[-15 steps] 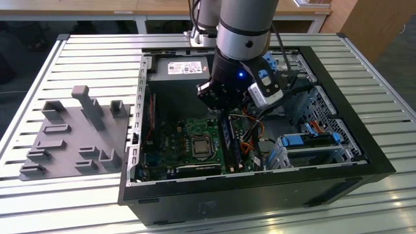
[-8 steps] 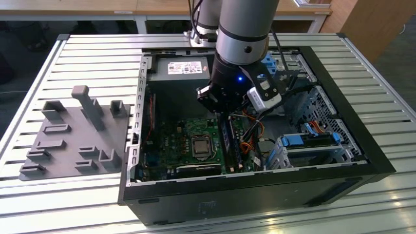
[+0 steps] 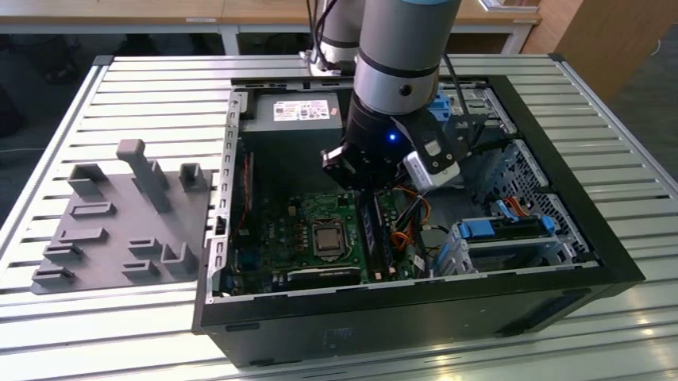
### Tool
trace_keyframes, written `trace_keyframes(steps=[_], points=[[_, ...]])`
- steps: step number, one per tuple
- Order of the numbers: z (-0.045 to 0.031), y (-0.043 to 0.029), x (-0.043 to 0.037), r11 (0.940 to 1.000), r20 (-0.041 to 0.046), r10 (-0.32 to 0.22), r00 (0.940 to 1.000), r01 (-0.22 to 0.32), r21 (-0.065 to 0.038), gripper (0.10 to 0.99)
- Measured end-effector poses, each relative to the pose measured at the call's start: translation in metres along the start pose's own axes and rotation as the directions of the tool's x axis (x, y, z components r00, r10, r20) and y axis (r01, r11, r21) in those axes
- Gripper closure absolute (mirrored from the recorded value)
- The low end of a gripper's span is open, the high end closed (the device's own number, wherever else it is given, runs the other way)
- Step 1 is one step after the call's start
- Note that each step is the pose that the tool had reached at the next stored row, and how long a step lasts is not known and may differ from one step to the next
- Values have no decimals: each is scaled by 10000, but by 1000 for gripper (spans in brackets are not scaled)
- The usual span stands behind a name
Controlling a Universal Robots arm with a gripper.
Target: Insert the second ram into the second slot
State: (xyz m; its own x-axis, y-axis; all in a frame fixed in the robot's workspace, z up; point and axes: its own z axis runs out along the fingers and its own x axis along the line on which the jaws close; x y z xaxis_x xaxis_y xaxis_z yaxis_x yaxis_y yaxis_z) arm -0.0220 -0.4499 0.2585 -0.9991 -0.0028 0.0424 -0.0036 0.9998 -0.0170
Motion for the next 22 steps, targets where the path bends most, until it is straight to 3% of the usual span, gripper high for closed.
trace_keyframes(steps=[12, 17, 22], points=[[117, -10, -57, 9996, -5, 272, 9996, -272, -1, 949], [205, -9, -92, 9996, -6, 274, 9996, -274, -2, 949], [218, -9, -100, 9996, -7, 275, 9996, -275, 2, 949]])
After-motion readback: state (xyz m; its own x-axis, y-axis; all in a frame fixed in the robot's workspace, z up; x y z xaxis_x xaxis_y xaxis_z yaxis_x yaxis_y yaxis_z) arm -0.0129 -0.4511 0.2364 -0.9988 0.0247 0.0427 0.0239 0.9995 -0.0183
